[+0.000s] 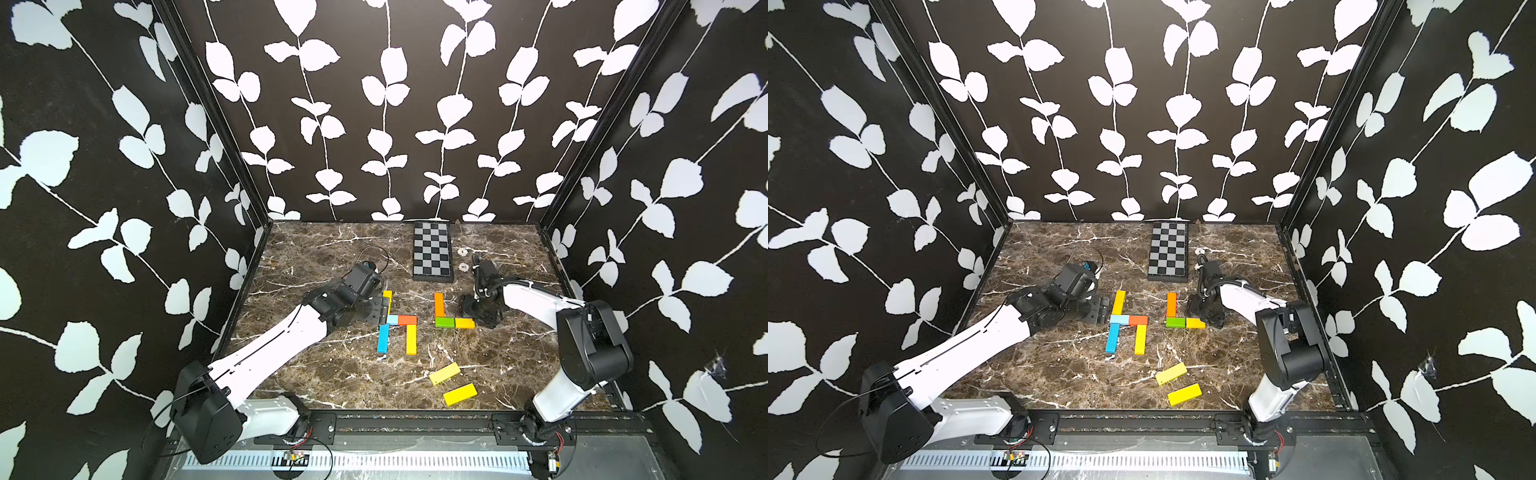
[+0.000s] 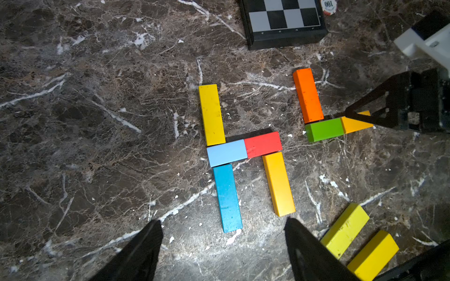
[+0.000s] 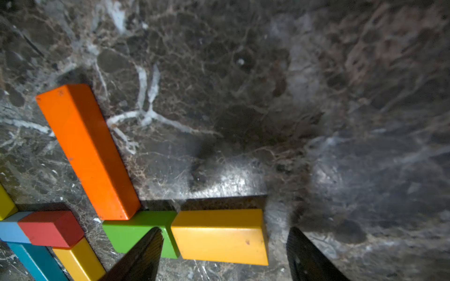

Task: Assemble the letter h with building blocks
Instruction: Assemble the building block at the center of the board.

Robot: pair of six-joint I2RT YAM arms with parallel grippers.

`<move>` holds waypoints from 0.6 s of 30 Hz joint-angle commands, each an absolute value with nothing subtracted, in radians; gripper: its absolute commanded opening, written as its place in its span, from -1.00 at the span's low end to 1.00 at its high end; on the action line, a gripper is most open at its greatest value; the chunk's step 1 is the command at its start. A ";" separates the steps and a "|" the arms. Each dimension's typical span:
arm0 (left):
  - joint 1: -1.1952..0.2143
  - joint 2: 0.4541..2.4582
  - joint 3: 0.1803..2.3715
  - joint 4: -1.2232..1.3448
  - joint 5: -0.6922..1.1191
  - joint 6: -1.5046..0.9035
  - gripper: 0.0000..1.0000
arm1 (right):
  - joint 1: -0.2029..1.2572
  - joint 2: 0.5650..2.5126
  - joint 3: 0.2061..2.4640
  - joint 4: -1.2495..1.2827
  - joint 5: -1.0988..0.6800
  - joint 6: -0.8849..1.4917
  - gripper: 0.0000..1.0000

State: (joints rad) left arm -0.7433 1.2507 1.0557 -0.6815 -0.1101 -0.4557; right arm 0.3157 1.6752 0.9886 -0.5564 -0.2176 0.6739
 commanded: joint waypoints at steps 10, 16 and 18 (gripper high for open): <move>-0.738 1.240 1.046 -0.678 -0.106 -0.449 0.63 | 0.314 1.682 0.979 -0.506 -0.259 0.709 0.49; -0.738 1.242 1.050 -0.678 -0.105 -0.449 0.63 | 0.316 1.680 0.972 -0.499 -0.261 0.718 0.46; -0.738 1.242 1.049 -0.681 -0.105 -0.446 0.63 | 0.316 1.681 0.974 -0.500 -0.259 0.718 0.47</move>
State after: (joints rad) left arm -0.7433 1.2510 1.0557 -0.6811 -0.1101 -0.4549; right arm 0.3157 1.6840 0.9817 -0.5060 -0.2527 0.7044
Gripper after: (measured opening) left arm 0.815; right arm 0.733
